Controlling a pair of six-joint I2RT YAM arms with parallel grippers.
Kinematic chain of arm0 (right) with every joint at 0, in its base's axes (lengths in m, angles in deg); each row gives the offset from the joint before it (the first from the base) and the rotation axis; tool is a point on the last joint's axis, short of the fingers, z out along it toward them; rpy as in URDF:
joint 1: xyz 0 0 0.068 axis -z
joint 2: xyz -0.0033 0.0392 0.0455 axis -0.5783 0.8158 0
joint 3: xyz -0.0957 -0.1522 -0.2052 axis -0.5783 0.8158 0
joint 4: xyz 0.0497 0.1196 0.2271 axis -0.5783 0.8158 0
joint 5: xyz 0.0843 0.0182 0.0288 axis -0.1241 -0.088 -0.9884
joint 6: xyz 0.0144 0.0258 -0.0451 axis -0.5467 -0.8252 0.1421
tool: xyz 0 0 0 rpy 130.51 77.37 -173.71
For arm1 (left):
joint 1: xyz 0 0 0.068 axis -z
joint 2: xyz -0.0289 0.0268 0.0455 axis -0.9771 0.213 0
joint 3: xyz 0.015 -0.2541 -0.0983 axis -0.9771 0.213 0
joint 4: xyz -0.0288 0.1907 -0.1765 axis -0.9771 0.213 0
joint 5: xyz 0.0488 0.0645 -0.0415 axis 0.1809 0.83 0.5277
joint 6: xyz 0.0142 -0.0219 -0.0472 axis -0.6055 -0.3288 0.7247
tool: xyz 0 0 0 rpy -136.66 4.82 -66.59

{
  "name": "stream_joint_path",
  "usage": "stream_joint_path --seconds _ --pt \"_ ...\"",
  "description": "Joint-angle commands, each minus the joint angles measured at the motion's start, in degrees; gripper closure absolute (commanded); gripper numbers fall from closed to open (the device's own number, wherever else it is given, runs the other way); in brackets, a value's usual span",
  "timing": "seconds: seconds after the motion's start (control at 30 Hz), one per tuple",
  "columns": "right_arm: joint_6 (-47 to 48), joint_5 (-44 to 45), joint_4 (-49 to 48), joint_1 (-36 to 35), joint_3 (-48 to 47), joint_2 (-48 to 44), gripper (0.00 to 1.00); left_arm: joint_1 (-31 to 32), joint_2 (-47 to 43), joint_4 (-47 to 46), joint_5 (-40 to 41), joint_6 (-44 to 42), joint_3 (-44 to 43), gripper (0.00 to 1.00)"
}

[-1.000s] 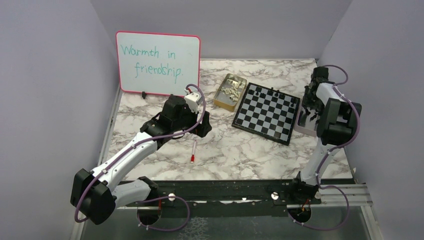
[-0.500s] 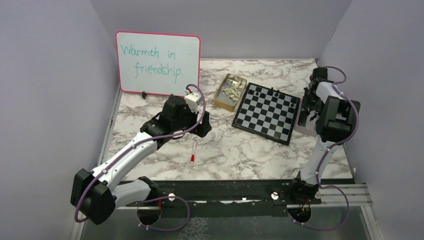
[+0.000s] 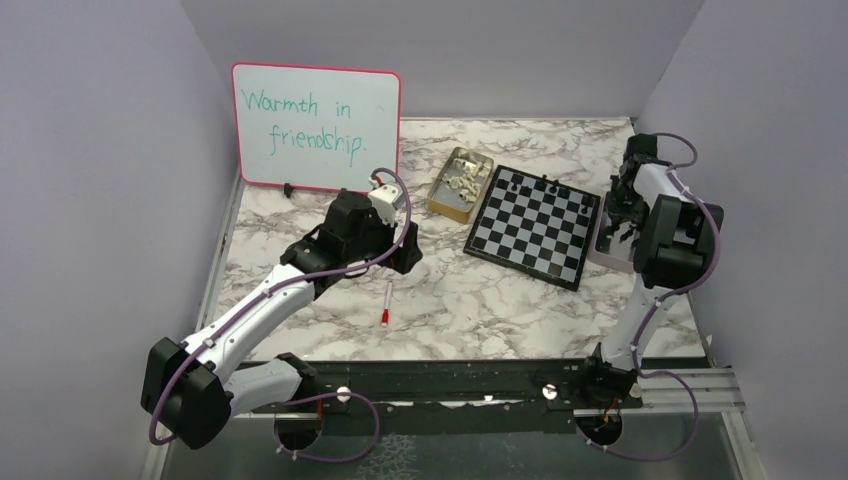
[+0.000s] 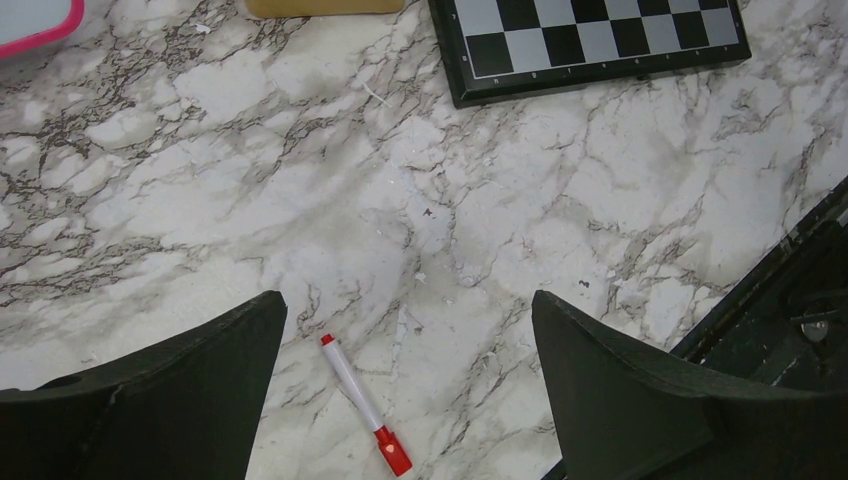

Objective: Set up the chess pieces on the board
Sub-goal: Pick up the chess piece from the storage box.

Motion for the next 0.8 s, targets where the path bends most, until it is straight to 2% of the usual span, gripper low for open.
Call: stream_joint_path --seconds 0.0,0.2,0.43,0.67,0.77 --pt "-3.8 3.2 1.7 0.4 1.2 -7.0 0.93 0.4 -1.3 -0.7 2.2 1.0 0.1 0.07" --pt "-7.1 0.6 2.1 -0.7 3.6 -12.9 0.95 0.4 -0.8 -2.2 0.9 1.4 0.1 0.08" --pt "-10.9 -8.6 0.9 -4.1 6.4 -21.0 0.95 0.3 0.7 -4.8 -1.6 4.7 -1.8 0.08" --pt "-21.2 -24.7 -10.1 -10.7 15.3 -32.3 0.94 0.0 3.3 -7.2 -2.2 9.4 -5.9 0.07" --pt "-27.8 -27.5 -16.6 -16.0 19.5 -35.9 0.94 -0.1 4.1 -11.2 -4.2 13.0 -6.4 0.06"
